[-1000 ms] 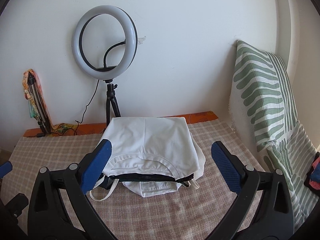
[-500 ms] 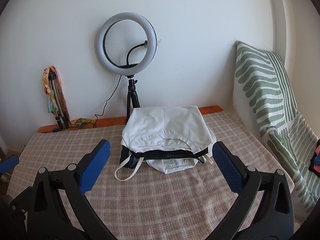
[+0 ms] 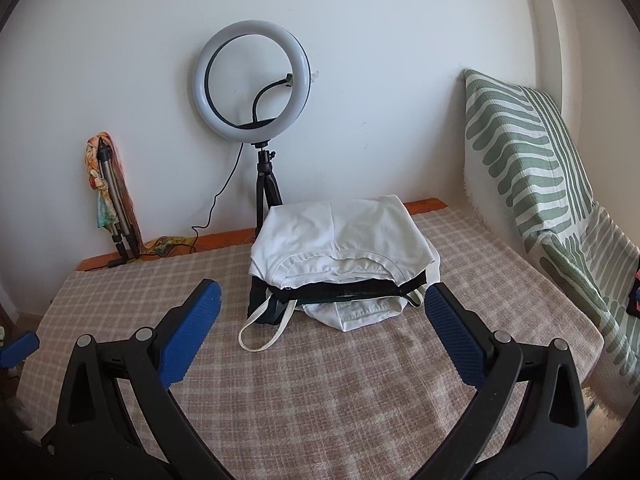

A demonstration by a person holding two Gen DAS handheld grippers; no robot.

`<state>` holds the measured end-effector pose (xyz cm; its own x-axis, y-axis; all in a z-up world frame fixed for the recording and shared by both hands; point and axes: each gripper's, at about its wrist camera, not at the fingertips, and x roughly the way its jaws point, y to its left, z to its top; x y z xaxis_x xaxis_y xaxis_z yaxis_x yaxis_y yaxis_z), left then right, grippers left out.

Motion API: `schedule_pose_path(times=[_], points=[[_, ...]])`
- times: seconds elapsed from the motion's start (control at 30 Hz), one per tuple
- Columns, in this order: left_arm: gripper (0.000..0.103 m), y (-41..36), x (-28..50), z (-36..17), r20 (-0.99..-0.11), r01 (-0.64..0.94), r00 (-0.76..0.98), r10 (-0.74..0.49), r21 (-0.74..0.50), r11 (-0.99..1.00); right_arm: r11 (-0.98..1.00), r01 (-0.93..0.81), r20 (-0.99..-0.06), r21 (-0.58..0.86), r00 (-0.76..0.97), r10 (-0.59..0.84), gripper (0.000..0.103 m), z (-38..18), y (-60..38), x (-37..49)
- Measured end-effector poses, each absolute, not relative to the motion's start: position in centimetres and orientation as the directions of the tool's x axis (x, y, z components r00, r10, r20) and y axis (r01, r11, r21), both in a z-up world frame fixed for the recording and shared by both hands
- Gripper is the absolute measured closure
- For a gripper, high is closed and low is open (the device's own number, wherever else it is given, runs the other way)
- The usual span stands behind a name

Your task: Fold small clothes

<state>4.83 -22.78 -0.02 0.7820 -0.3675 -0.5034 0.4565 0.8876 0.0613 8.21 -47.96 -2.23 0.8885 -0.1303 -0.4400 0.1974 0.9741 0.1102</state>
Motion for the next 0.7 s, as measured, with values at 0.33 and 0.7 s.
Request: schedule_pose_path(times=[0.33,0.7], points=[[0.001,-22.3,4.3,-0.3,-0.491,0.424,0.805,-0.333,0.083,0.902,0.971,0.208,-0.438,0.114,0.888,-0.139,0.0,-3.2,-48.0,8.5],[0.001,-22.2,4.4,-0.7,-0.509,0.414,0.801,-0.317,0.087,0.906,0.969,0.212,-0.446,0.124,0.885,-0.137,0.0,-3.7,-48.1,8.6]])
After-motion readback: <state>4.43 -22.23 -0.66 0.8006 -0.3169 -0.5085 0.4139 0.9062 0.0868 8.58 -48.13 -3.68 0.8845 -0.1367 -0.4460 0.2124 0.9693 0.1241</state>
